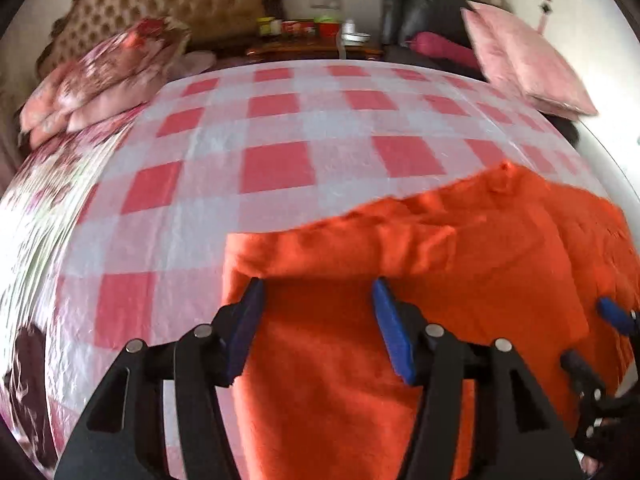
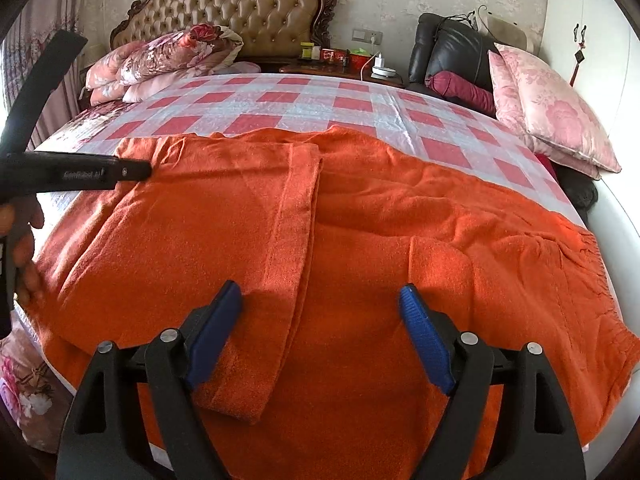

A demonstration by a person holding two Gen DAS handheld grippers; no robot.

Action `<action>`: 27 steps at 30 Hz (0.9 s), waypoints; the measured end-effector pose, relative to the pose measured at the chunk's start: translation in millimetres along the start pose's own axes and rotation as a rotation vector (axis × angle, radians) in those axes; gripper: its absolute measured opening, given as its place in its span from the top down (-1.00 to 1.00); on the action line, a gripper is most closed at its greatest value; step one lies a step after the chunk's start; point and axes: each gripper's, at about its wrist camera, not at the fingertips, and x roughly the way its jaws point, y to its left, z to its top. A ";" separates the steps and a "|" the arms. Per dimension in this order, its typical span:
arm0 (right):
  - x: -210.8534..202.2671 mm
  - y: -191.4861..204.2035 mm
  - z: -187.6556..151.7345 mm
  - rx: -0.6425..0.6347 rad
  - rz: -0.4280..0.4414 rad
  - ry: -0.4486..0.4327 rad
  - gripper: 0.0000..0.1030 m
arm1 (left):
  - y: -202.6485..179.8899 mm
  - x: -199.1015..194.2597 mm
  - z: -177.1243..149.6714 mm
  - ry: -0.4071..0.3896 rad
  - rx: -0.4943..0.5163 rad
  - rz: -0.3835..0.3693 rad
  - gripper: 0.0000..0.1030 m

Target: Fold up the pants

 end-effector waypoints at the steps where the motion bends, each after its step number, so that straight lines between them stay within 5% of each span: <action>1: 0.2 0.2 0.3 0.000 0.000 0.001 -0.52 | 6.0 0.5 0.4 0.004 -0.033 0.046 -0.12; 2: 0.3 0.2 -0.2 -0.002 -0.001 0.001 -0.52 | 13.7 0.0 -0.2 0.015 -0.077 0.096 -0.11; 10: 1.8 1.2 -1.3 -0.007 -0.014 -0.001 -0.58 | 5.5 -64.6 -64.5 -0.123 -0.152 -0.036 -0.10; 13: 1.8 1.4 -1.4 -0.007 -0.015 -0.002 -0.58 | -9.8 -61.0 -93.0 -0.082 -0.124 0.021 -0.29; 15: 2.1 1.4 -1.3 -0.006 -0.014 -0.001 -0.58 | -25.2 -60.1 -104.2 -0.100 -0.046 0.094 -0.63; 19: 1.7 1.8 -1.9 -0.005 -0.018 0.000 -0.60 | -14.2 -57.0 -107.2 -0.092 -0.147 0.061 -0.96; 23: 1.6 2.2 -2.0 0.001 -0.013 0.002 -0.62 | -14.8 -58.1 -116.9 -0.147 -0.114 0.073 -0.96; 27: 1.1 3.2 -1.7 0.002 -0.013 0.002 -0.65 | -18.8 -73.1 -116.5 -0.243 -0.084 0.218 -0.94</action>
